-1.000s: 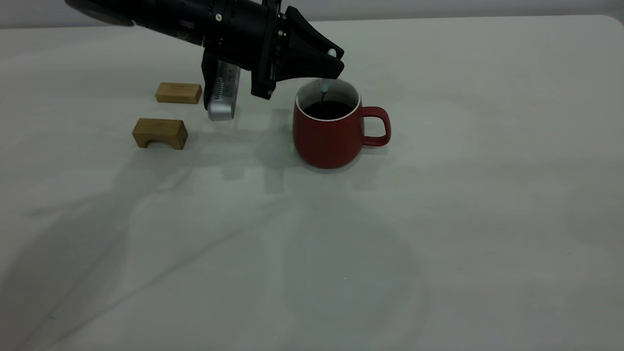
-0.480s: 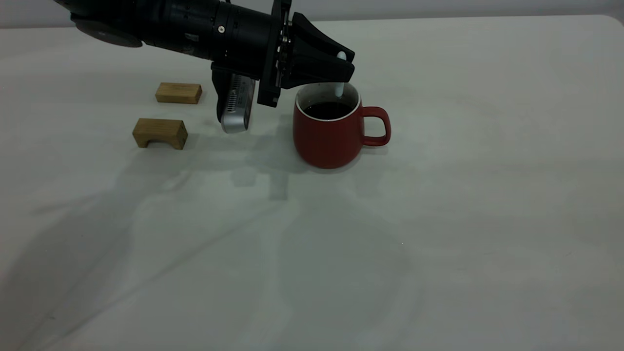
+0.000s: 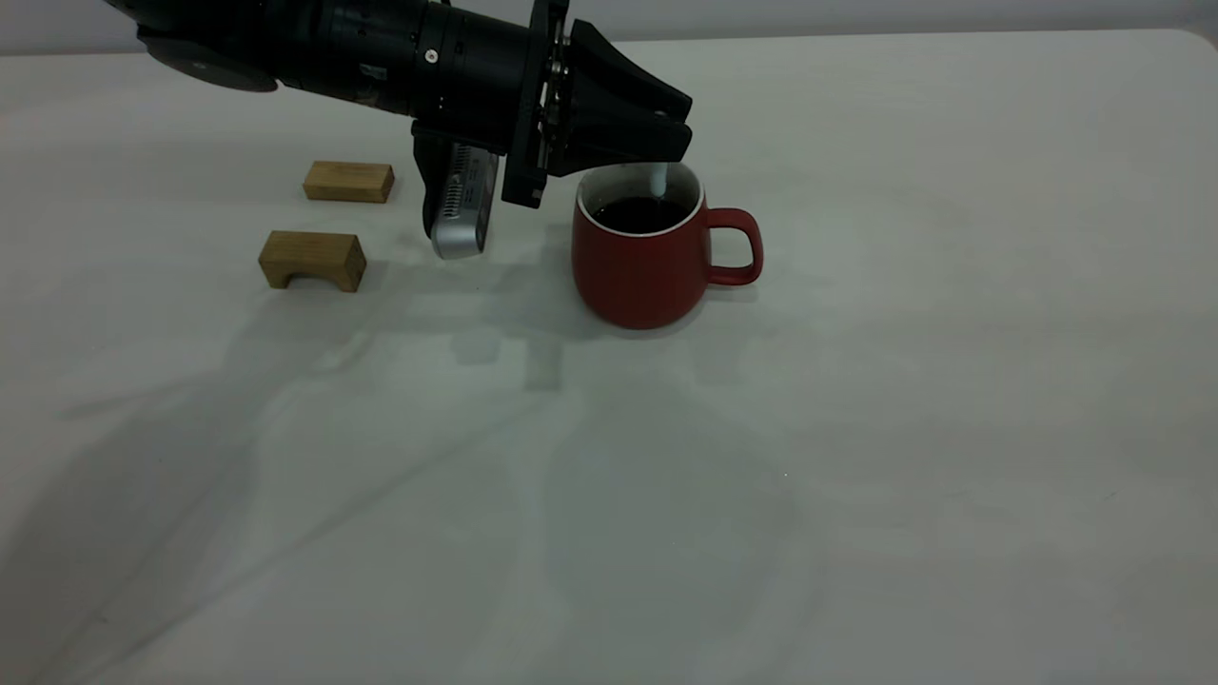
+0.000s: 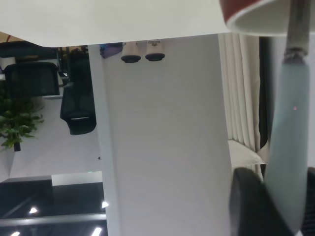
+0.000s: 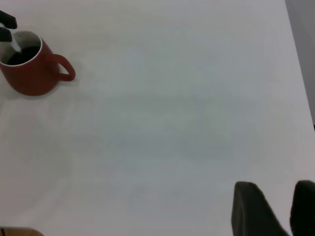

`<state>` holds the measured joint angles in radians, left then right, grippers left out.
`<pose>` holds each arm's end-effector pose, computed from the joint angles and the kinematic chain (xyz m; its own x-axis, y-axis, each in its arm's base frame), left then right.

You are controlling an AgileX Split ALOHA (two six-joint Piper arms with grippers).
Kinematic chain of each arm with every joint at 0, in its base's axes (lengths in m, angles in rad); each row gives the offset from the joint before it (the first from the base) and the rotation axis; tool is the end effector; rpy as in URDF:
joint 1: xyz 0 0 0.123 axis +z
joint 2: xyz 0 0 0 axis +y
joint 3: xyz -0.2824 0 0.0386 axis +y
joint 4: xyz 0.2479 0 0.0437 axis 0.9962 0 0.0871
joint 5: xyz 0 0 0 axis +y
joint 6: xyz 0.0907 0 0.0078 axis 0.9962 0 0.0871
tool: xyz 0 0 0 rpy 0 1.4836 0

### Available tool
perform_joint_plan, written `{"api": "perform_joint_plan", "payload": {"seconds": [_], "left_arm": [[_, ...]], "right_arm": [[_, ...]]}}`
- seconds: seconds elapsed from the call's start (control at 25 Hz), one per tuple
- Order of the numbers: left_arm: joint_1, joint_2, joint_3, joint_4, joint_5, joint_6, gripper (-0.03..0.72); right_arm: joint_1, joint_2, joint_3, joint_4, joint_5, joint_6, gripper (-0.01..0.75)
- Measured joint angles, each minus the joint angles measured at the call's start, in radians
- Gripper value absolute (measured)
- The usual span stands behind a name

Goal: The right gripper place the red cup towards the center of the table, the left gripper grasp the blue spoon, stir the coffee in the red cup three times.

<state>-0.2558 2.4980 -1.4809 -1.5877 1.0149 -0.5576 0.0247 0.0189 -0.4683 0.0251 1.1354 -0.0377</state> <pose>0.4122 -0.1878 0.0361 -0.1118 -0.4243 0.8986 -0.9885 -0.0449 -0.1442 -0.0023 0.0020 0.2626 -0.5620 -0.0410 -0.8261 -0.0587 0.9982 -0.0096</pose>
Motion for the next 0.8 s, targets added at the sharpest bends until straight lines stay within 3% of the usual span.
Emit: {"api": "perform_joint_plan", "payload": {"seconds": [0.24,0.4,0.6,0.8], "left_arm": [[0.000,-0.009,-0.025,0.034,0.019,0.000,0.444],[0.000,-0.059,-0.075,0.145,0.024,-0.001,0.464],[0.000,-0.158,-0.153,0.372,0.045,-0.001,0.465],[0.000,-0.270,-0.222,0.726,0.082,-0.004,0.465]], "right_arm": [[0.000,0.000,0.000,0.000,0.000,0.000,0.237],[0.000,0.000,0.000,0.000,0.000,0.000,0.237],[0.000,0.000,0.000,0.000,0.000,0.000,0.237],[0.000,0.000,0.000,0.000,0.000,0.000,0.237]]}}
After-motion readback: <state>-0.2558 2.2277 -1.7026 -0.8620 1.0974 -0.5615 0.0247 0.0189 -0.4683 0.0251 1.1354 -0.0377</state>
